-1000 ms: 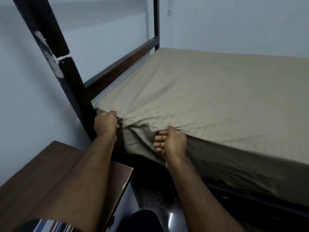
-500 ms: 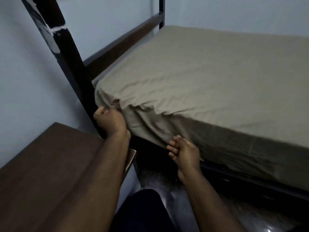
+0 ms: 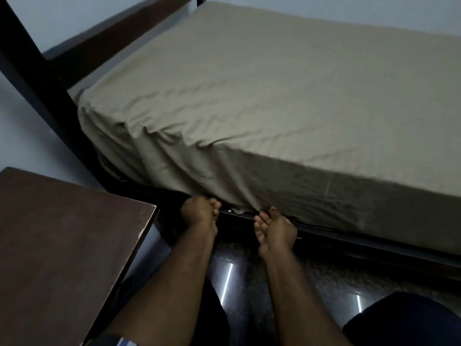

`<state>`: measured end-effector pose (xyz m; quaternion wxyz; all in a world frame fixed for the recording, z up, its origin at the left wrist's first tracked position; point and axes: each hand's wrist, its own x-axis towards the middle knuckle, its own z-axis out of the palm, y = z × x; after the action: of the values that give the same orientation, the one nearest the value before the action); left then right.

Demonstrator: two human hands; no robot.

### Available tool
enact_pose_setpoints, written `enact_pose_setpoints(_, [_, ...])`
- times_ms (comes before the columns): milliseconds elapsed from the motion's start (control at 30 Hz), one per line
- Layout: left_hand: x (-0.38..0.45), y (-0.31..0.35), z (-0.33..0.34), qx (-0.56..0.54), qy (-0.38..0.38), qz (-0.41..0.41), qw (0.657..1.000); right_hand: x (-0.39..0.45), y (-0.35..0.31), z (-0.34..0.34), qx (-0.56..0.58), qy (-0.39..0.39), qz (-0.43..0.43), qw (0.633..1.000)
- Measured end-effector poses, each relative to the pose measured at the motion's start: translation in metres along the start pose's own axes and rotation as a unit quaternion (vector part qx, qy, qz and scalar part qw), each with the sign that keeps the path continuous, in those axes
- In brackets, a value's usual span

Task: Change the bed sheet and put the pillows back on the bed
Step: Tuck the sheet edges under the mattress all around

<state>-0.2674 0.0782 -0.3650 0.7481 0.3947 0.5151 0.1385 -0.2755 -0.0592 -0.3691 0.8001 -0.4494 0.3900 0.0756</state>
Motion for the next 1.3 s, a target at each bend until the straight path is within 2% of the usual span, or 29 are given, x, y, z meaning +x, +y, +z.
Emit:
enact_pose_setpoints(67, [0.007, 0.002, -0.009, -0.032, 0.030, 0.029, 0.999, 0.000, 0.001, -0.002, 0.000, 0.000, 0.000, 1.000])
enact_pose_setpoints(167, [0.007, -0.006, -0.017, -0.070, 0.044, 0.015, 0.996, -0.005, 0.004, 0.002, 0.026, -0.020, 0.013, 0.999])
enact_pose_setpoints(267, [0.003, -0.008, -0.012, -0.129, -0.021, -0.025, 0.991, -0.010, 0.001, 0.008, 0.090, -0.050, 0.048, 0.993])
enact_pose_setpoints(333, [0.000, -0.002, -0.006, -0.147, -0.040, -0.021, 0.988, -0.012, 0.001, 0.014, 0.129, -0.062, 0.074, 0.987])
enact_pose_setpoints(667, [-0.024, -0.007, 0.009, -0.112, -0.131, -0.117, 0.978, 0.007, -0.010, 0.030, 0.273, -0.149, 0.141, 0.940])
enact_pose_setpoints(733, [-0.029, -0.004, 0.020, -0.129, -0.128, -0.127, 0.975, 0.010, -0.013, 0.032, 0.285, -0.165, 0.150, 0.932])
enact_pose_setpoints(833, [-0.034, -0.001, 0.039, -0.209, -0.118, -0.137, 0.961, 0.011, -0.015, 0.029, 0.295, -0.182, 0.157, 0.925])
enact_pose_setpoints(967, [-0.014, 0.004, 0.064, -0.291, -0.113, -0.108, 0.944, 0.016, -0.011, 0.018, 0.296, -0.207, 0.154, 0.920])
enact_pose_setpoints(1033, [-0.006, 0.002, 0.066, -0.292, -0.098, -0.103, 0.946, 0.014, -0.006, 0.014, 0.265, -0.203, 0.152, 0.930])
enact_pose_setpoints(1133, [-0.005, -0.005, 0.062, -0.279, -0.090, -0.102, 0.951, 0.008, 0.004, 0.012, 0.187, -0.122, 0.131, 0.966])
enact_pose_setpoints(1200, [-0.006, -0.005, 0.060, -0.274, -0.107, -0.094, 0.951, 0.009, 0.001, 0.017, 0.199, -0.133, 0.131, 0.962])
enact_pose_setpoints(1300, [-0.003, -0.001, 0.049, -0.241, -0.132, -0.096, 0.957, 0.018, -0.007, 0.022, 0.262, -0.190, 0.156, 0.933])
